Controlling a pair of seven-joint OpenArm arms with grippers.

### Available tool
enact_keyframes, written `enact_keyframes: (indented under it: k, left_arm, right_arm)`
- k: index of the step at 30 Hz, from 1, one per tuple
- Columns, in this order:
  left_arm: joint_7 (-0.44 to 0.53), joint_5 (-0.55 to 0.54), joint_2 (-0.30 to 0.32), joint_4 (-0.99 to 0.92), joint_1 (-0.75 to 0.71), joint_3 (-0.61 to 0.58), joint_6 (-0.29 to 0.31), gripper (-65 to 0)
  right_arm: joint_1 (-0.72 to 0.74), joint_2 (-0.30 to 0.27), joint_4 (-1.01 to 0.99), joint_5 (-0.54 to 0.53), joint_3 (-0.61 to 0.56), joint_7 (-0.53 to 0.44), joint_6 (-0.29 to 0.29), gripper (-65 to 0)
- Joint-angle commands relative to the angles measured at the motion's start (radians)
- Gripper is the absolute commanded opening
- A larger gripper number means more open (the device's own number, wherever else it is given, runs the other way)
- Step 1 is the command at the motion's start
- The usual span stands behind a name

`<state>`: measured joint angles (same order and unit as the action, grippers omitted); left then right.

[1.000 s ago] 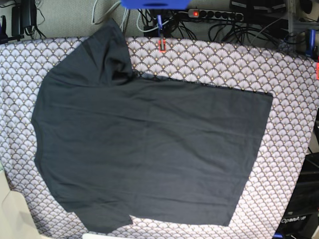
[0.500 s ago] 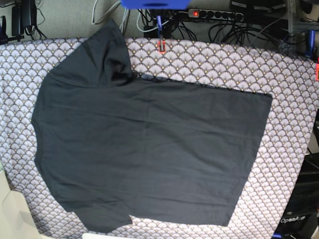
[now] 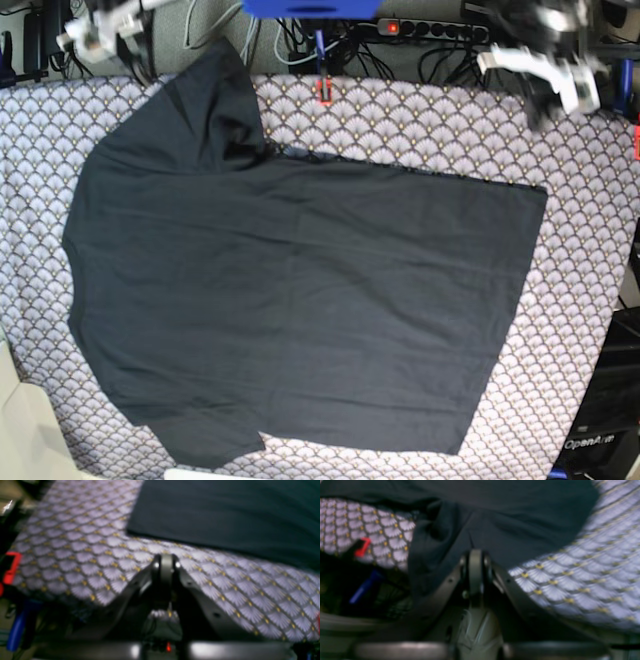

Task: Fold the T-shirt properly
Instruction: 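Move both grippers down to the shirt's shoulder corners by the collar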

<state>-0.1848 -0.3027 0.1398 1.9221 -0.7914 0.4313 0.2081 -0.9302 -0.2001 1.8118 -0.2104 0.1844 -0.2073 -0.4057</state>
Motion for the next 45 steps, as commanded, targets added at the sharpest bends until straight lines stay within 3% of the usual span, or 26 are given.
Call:
enact_keyframes:
  k: [1,4,7,9,16,19,22,26,36,45]
  left_arm:
    - [-0.049,-0.002,0.002,0.012,0.034,0.021,0.003,-65.0]
    - [-0.204,-0.003,-0.013,0.021,0.128,0.062,0.004,-65.0]
    - [-0.253,-0.002,0.001,0.015,0.183,0.057,0.004,-65.0]
    - [-0.261,-0.002,0.001,0.015,0.189,0.054,0.004,-65.0]
    - [-0.273,-0.002,0.002,0.01,0.226,0.054,0.004,-64.2]
    - [-0.27,-0.002,0.019,0.01,0.226,0.054,0.004,-55.9]
    - [-0.267,-0.002,0.037,0.01,0.227,0.053,0.006,-48.4]
    - [-0.267,-0.002,0.068,0.015,0.234,0.054,0.006,-42.0]
    - [-0.27,-0.002,0.097,0.02,0.246,0.059,0.006,-41.8]
    - [-0.27,-0.002,0.117,0.017,0.249,0.062,0.006,-41.8]
  right_arm:
    - [0.0,0.006,0.015,-0.042,0.019,0.013,-0.049,-65.0]
    - [0.059,0.021,0.006,-0.088,0.06,0.157,-0.106,-65.0]
    - [0.096,0.046,0.015,-0.088,0.08,0.24,-0.16,-65.0]
    - [0.11,0.057,0.012,-0.088,0.105,0.279,-0.166,-63.5]
    - [0.152,0.066,0.016,-0.094,0.111,0.332,-0.167,-41.5]
    - [0.155,0.09,0.024,-0.131,0.126,0.339,-0.181,-37.5]
    - [0.159,0.09,0.023,-0.211,0.143,0.34,-0.246,-36.3]
    - [0.188,0.093,0.021,-0.297,0.182,0.406,-0.252,-34.8]
    - [0.345,0.093,-0.169,-0.519,0.353,0.708,-0.292,-33.7]
    - [0.32,0.139,-0.183,-0.527,0.363,0.733,-0.292,-33.9]
